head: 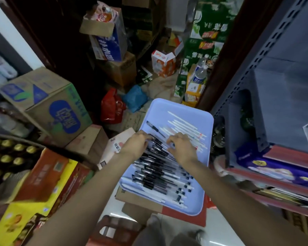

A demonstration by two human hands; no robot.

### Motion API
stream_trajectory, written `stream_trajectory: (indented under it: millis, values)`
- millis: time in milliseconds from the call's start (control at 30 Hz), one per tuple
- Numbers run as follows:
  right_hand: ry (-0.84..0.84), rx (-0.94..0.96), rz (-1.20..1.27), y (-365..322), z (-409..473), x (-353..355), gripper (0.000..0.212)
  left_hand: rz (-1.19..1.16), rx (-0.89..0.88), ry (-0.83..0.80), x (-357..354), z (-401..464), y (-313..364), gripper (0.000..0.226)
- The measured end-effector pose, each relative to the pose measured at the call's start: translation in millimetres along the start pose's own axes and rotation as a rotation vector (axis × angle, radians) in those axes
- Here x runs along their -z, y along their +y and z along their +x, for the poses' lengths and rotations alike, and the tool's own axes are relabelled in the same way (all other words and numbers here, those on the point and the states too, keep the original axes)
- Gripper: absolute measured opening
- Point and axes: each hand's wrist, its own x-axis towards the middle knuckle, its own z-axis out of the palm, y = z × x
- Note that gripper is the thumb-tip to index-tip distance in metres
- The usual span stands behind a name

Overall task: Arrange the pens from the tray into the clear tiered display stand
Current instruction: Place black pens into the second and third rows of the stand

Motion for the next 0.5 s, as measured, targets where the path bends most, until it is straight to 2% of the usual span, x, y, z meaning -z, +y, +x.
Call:
stream_trajectory:
  millis: [100,233,367,500]
  values:
    - [0.015,0.022,-0.038,-2.9,-0.2,-6.0,0.013,-0.013,-0.010,-0.002,-2.0,3.4,-8.5,0.033]
    - [0.002,0.019,-0.018,-3.7,-1.6,-9.8,0.022,-0.034,-0.026,0.036,-8.3,10.5,-16.0,0.028]
    - [-0.022,0.015,-0.055,-2.0,-2.3,-11.2,0.030,-0.119,0.014,-0.013,-11.8,21.7,-20.1,0.023]
    - [-0.060,0.000,-0.086,-4.6,-0.9,-7.6,0.024,-0.148,0.006,-0.040,-12.5,28.7,-25.1,0.015]
